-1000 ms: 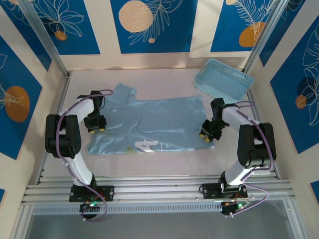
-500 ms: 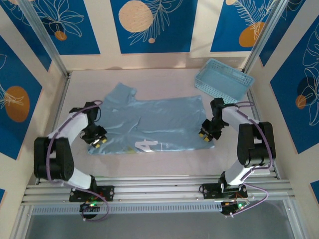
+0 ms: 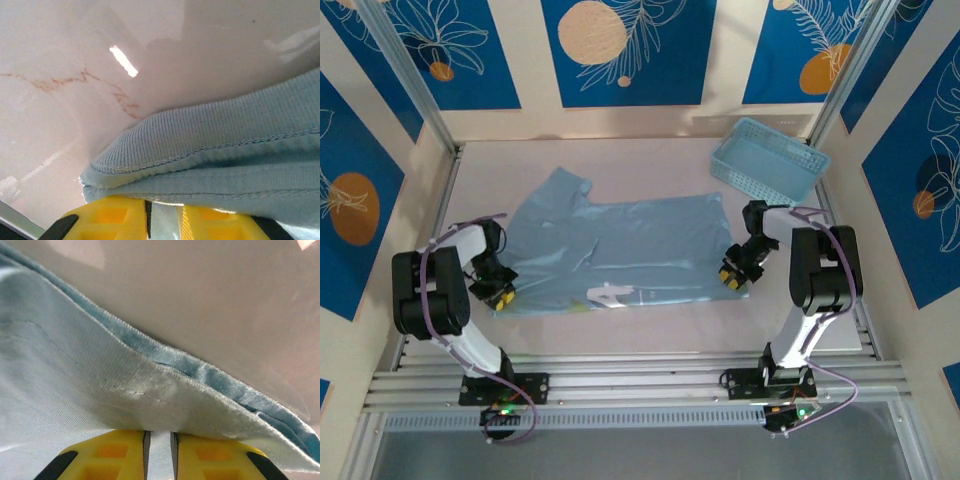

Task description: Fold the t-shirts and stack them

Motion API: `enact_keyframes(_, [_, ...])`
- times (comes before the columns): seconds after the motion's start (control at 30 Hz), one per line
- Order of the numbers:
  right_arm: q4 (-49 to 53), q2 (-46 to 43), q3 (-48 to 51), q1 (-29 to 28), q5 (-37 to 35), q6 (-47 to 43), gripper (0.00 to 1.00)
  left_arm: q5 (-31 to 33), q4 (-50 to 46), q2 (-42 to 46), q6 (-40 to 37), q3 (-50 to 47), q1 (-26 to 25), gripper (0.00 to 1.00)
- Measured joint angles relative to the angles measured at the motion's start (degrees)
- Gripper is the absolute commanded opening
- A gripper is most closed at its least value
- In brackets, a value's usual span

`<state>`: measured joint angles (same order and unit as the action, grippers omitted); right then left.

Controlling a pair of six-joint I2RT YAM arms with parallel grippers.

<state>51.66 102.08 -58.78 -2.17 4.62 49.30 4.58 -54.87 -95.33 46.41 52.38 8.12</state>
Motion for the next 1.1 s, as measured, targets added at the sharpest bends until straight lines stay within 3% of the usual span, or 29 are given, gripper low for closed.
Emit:
enact_keyframes(0.4, [5.6, -8.3, 10.1, -3.5, -2.0, 6.9, 0.26, 2.0, -4.0, 10.8, 3.3, -9.9, 3.1, 0.26])
enact_keyframes(0.53, [6.9, -11.5, 8.1, -3.7, -4.3, 7.6, 0.33, 2.1, -6.7, 12.3, 3.5, -6.9, 4.0, 0.35])
enact_keyframes(0.63, [4.7, -14.6, 3.1, -3.9, -5.1, 5.5, 0.42, 1.5, -6.2, 12.1, 3.5, 1.9, 3.1, 0.4])
enact_keyframes(0.77, [-1.0, -13.4, -6.4, -4.1, -6.1, -1.5, 0.43, -1.3, -2.0, 5.4, 1.1, 18.4, -0.6, 0.42])
enact_keyframes(0.93, [-6.1, 0.7, -21.8, -4.2, -8.3, -9.3, 0.45, -6.0, 5.1, -11.3, -4.9, 37.2, -6.2, 0.47])
enact_keyframes(1.1, [-6.7, 12.0, -30.4, -4.4, -10.9, -11.9, 0.46, -6.7, 6.7, -26.4, -11.1, 53.7, -10.1, 0.49])
